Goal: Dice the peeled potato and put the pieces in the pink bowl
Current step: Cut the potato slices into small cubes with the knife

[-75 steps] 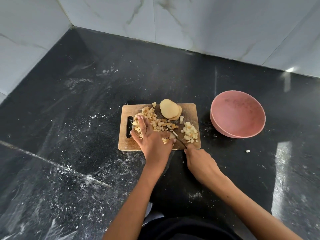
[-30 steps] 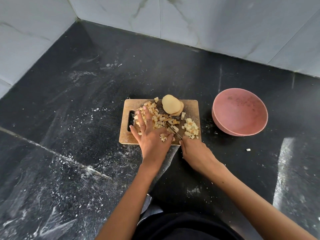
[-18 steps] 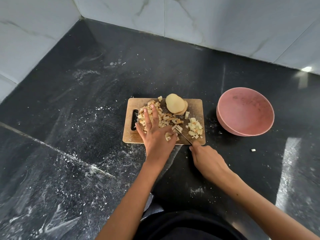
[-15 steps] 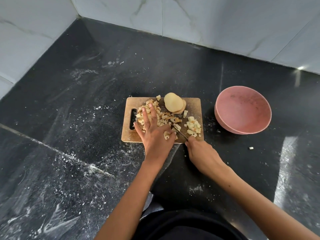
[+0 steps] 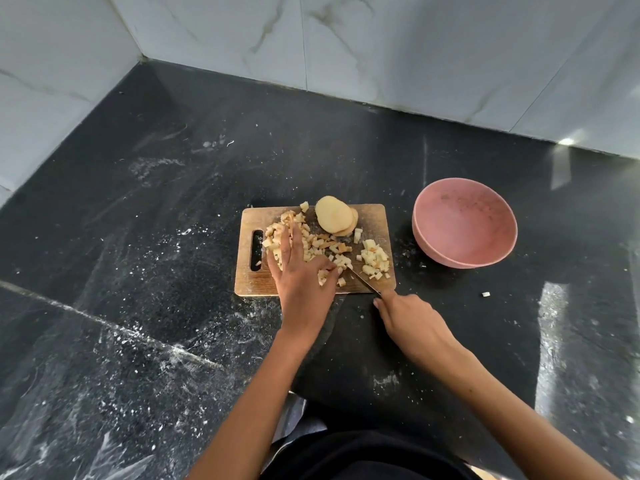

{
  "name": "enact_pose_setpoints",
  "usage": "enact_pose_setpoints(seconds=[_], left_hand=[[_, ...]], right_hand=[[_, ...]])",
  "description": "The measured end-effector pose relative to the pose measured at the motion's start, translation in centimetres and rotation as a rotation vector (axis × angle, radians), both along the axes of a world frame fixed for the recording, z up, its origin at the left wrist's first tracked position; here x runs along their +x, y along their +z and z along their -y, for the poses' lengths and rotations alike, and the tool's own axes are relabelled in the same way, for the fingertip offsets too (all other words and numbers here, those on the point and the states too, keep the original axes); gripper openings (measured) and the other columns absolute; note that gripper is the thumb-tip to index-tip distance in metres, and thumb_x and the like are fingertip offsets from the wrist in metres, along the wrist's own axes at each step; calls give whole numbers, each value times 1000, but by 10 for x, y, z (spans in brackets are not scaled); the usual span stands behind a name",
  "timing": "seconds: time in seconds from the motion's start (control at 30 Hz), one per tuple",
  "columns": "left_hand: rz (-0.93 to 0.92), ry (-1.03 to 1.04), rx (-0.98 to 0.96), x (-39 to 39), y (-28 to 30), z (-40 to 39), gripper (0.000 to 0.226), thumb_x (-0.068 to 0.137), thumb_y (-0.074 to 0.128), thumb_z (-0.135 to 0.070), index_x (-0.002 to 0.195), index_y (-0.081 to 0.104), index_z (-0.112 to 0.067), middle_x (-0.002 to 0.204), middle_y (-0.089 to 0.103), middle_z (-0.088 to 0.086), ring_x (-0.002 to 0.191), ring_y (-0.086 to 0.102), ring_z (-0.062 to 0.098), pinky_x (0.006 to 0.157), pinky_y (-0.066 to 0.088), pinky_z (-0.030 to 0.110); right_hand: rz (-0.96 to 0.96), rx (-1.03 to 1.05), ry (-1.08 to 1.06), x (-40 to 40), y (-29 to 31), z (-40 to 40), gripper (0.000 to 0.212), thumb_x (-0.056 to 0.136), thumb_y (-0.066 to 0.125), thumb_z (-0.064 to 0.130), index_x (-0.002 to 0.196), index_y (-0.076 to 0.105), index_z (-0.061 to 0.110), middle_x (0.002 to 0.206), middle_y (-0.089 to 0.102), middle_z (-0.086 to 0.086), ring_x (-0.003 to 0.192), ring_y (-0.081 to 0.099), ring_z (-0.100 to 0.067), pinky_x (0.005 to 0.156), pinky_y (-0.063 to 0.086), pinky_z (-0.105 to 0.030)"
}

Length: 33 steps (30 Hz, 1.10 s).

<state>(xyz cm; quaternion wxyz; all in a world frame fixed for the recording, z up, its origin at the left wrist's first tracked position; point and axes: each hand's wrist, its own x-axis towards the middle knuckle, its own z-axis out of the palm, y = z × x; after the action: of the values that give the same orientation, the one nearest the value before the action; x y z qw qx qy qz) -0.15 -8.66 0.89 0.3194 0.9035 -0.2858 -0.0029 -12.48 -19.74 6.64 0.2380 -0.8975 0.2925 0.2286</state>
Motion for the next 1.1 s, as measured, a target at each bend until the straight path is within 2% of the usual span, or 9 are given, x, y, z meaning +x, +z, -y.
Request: enact_pose_setpoints(seconds=[0.07,0.1,0.17,0.33,0.47,0.63,0.83,1.03,1.1], left_hand=[[22,-7,-60,7,6,-1,10,82,75,-28,83,72,-19,130,57,7,131,42,29,113,19,47],[45,-1,-81,11,9,-1,11,83,74,-27,86,73,-17,115,63,4,118,51,26,104,32,44],[75,3,-74,21,14,0,11,84,73,-25,90,74,-15,98,64,0,101,55,22,92,39,38],[63,-96,96,39,24,7,15,86,69,-21,100,75,-19,99,63,0,105,51,19,96,27,31],[157,-278,217,45,26,14,19,83,72,-16,99,76,-25,99,62,3,98,50,19,92,36,34],[208,-362,245,53,28,16,15,77,79,-20,90,77,-28,97,62,1,94,51,19,88,39,34],[196,-480,440,62,28,24,22,94,55,-32,111,64,-21,115,50,3,110,38,20,94,26,33],[191,-346,291,61,22,15,13,77,78,-23,88,73,-17,92,58,3,96,48,24,85,28,34],[168,-310,282,60,22,14,14,75,80,-23,87,74,-18,89,59,1,94,48,22,85,29,34]], right_hand=[[31,-35,3,4,5,4,29,103,29,37,105,48,16,83,53,-3,73,56,-24,64,43,-34],[43,-51,3,5,7,7,28,103,30,38,103,48,17,81,53,-1,70,54,-22,62,42,-33],[50,-50,2,6,11,10,26,102,31,38,97,48,19,81,56,0,69,56,-20,61,45,-34],[96,-55,-44,15,11,11,25,102,33,37,87,44,21,75,53,3,67,55,-17,58,41,-32],[100,-35,-84,19,10,9,24,102,34,37,87,45,21,78,55,2,71,57,-19,62,43,-33],[118,6,-148,19,9,6,25,102,35,36,86,45,20,80,56,2,70,54,-17,59,38,-32],[123,58,-187,22,9,-3,25,102,36,36,87,47,19,85,59,-2,77,58,-21,64,43,-34],[142,115,-228,30,10,-9,26,102,36,35,88,50,18,86,58,-1,78,57,-19,65,43,-33],[131,124,-226,32,9,-10,26,102,36,35,90,51,18,88,60,-2,80,58,-19,66,43,-33]])
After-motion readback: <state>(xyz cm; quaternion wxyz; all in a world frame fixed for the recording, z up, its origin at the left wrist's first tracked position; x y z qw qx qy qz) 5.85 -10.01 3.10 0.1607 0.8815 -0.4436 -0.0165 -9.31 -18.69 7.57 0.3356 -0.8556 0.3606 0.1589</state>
